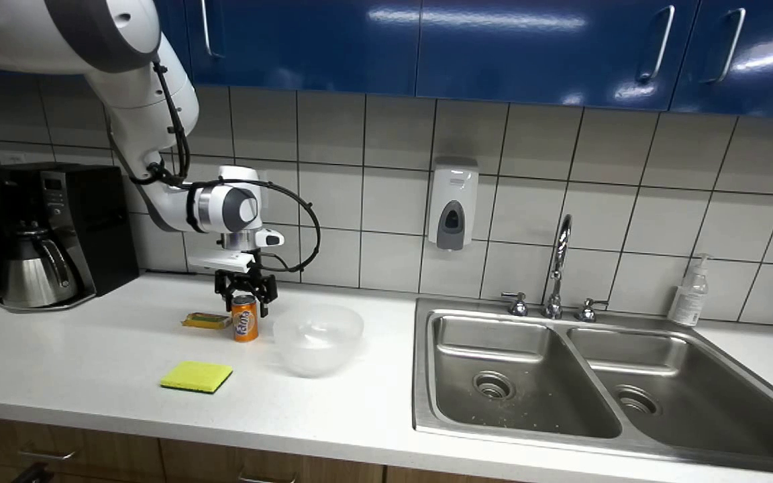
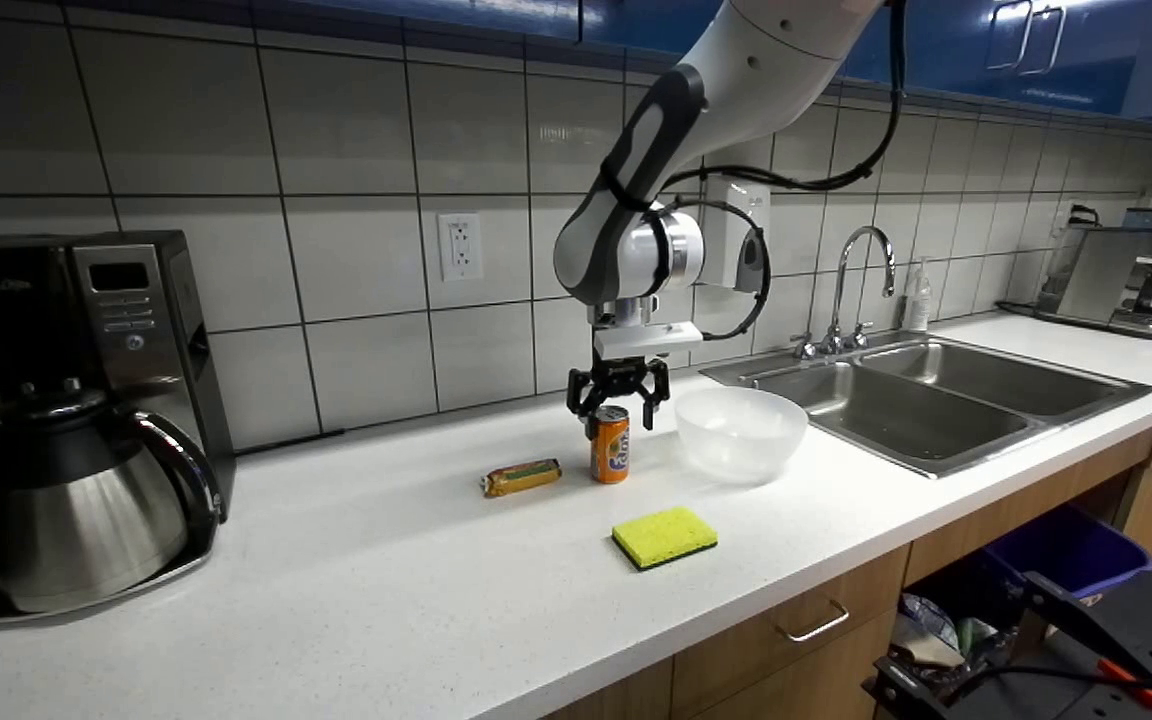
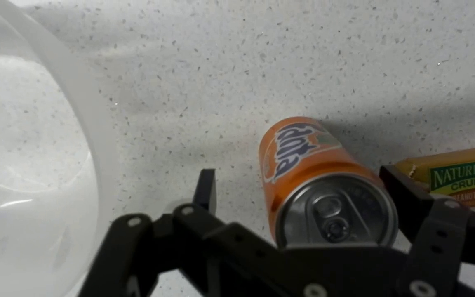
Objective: Put the orange can inside the clear bowl
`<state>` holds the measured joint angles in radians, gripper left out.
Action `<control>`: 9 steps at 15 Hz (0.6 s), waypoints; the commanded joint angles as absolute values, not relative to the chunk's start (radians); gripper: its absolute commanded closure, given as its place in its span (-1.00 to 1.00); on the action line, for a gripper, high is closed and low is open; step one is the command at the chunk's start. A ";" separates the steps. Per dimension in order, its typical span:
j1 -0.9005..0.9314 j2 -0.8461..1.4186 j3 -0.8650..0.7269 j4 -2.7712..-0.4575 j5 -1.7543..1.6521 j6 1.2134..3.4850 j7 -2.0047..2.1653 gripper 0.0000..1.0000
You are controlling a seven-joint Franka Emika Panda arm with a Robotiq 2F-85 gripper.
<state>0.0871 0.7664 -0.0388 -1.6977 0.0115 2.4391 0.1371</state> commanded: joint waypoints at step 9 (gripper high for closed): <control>0.103 0.769 -0.035 -1.689 -0.016 2.500 0.131 0.24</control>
